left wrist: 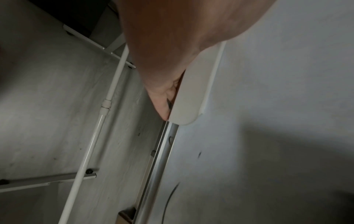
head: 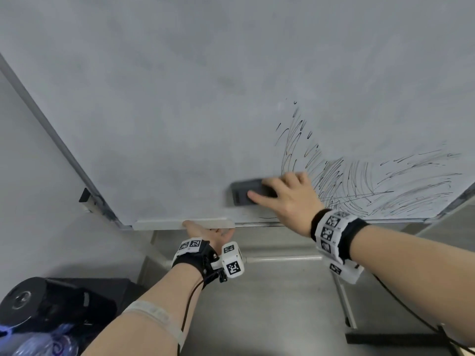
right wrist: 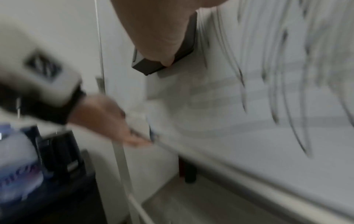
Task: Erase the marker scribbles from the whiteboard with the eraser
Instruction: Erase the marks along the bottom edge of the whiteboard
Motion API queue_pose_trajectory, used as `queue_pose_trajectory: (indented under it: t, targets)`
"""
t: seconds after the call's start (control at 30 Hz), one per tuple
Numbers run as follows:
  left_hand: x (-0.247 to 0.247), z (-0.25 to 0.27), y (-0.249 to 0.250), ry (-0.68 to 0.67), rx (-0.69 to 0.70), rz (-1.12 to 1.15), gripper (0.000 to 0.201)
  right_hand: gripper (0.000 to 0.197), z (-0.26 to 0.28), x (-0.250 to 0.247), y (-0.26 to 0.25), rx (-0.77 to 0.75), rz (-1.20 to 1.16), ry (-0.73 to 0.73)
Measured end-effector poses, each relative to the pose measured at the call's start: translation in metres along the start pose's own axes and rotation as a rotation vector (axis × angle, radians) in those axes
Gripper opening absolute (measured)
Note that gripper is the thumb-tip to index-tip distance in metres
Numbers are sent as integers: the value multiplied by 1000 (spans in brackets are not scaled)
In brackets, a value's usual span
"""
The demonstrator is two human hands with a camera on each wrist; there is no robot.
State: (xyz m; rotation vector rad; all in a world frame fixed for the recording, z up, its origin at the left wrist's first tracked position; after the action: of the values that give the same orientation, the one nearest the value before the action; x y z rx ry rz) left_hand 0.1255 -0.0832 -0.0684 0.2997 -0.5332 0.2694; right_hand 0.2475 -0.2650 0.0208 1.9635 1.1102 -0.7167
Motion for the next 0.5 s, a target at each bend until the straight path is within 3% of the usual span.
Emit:
queue_pose_trajectory:
  t: [0.13,0.3,0.5]
  targets:
    - [0,4,-3,-22,-12,19,63,68,-27,-14,7,56,-10,151]
    - [-3,-1,-3,-24,35,-20,66,61,22,34,-29,-111,-10,-26]
    - [-1,-10,-5,-1,79,-43,68,64,70,73,-49,-111,-23,-182]
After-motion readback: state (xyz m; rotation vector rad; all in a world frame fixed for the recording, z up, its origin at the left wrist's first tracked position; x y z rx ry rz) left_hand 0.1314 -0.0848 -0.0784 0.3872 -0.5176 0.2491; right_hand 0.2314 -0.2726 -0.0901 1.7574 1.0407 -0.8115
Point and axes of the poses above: each hand's wrist, its own z-axis away from the middle knuckle, its own x-axis out of the palm, y = z × x, the point moved 2 cm from there along -z, towards the middle knuckle, and after that the axes turned 6 degrees about z, right-handed, at the moved point
